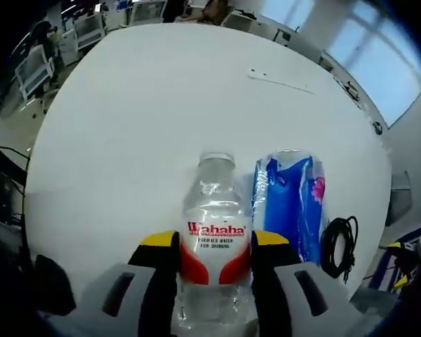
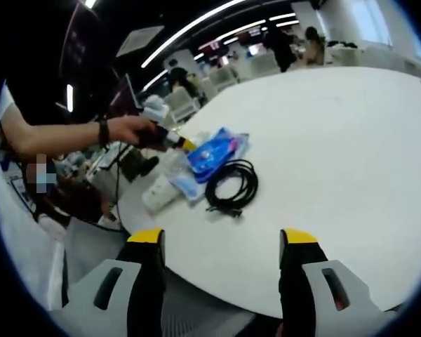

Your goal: Arrange the tabletop items into an orderly group along one side of the table until the central work area is clear of visible clutter.

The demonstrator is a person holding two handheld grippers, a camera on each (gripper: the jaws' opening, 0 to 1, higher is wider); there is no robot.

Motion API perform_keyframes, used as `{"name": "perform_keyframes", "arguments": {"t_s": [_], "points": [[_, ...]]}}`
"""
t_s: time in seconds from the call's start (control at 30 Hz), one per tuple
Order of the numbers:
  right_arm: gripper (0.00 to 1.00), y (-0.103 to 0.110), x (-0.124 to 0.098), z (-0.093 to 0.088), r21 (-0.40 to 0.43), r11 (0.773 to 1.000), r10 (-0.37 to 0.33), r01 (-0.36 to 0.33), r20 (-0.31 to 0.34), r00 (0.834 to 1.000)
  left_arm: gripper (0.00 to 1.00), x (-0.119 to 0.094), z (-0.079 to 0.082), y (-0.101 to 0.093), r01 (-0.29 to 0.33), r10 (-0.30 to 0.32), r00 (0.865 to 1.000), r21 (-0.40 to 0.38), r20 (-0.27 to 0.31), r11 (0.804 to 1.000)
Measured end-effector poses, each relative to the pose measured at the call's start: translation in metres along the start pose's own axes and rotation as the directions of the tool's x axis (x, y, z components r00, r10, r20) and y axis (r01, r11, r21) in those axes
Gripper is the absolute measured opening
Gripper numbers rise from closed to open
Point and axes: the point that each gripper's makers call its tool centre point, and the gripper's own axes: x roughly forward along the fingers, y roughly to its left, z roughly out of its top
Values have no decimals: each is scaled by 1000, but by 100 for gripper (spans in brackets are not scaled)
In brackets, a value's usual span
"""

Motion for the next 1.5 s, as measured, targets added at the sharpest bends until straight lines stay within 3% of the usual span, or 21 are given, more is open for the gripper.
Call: {"name": "perform_keyframes", "arguments": {"t_s": [0.7, 1.5], "points": [[64, 4, 5, 6, -5, 1000, 15, -15, 7, 1000, 37, -2, 2, 3, 5, -7, 998, 26, 70, 1000], [64, 8, 13, 8, -16, 999, 36, -36, -1, 999, 37, -21, 2, 9, -8, 7, 989, 10, 147, 1000]]}}
